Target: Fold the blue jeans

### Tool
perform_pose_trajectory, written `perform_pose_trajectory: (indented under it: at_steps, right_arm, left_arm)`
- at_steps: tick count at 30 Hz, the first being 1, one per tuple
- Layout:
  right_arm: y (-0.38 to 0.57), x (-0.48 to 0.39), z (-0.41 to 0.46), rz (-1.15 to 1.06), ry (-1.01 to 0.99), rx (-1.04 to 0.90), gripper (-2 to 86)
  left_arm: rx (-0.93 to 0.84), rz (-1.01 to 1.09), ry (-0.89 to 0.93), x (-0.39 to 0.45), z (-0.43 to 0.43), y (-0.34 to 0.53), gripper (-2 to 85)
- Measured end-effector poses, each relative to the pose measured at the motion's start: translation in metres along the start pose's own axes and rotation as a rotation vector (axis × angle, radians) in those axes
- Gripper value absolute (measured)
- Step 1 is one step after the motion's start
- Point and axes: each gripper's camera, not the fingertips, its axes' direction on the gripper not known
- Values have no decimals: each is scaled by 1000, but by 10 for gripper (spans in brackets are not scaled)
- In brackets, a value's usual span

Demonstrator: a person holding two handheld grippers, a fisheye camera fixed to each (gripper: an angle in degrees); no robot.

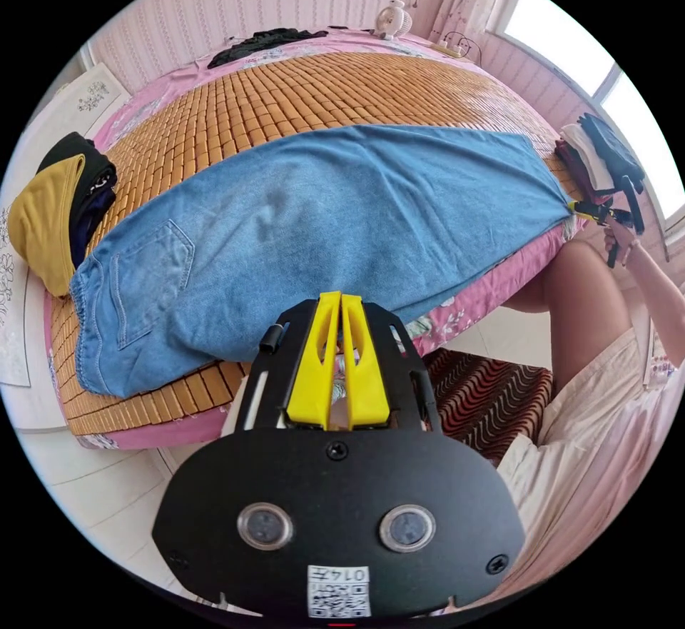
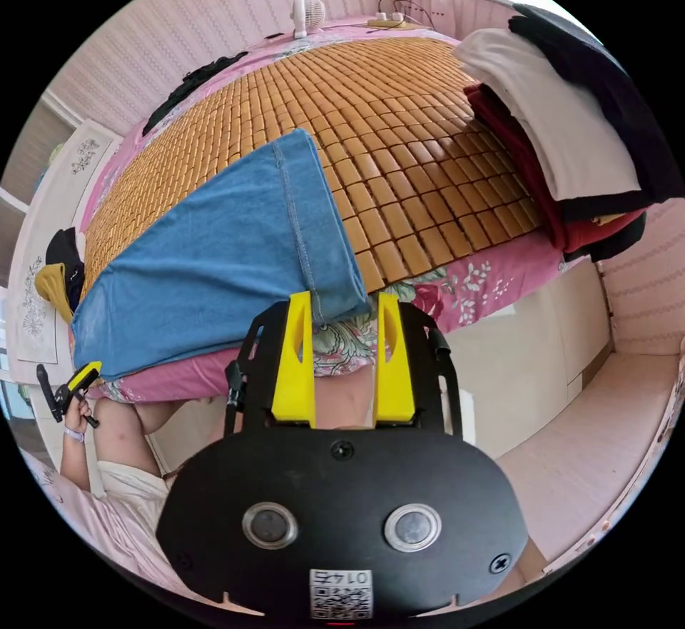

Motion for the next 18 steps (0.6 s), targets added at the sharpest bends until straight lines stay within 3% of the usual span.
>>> perform_pose_trajectory:
  at_steps: [4,8,13,18]
  right_arm:
    - [6,16,-11,-50,-5,-26,59]
    - [6,38,-36,-60,-174,22,35]
    - [-5,79,-103,-30,-456,286,26]
    - [-18,76,-192,-141,-433,514,25]
  left_arm:
    - [-25,-19,24,-7,2,-4,-10]
    - [-50,-17,42,-12,2,-6,-10]
    - [-59,30,62,-11,2,-11,-10]
    - [-26,117,211,20,14,-31,-10]
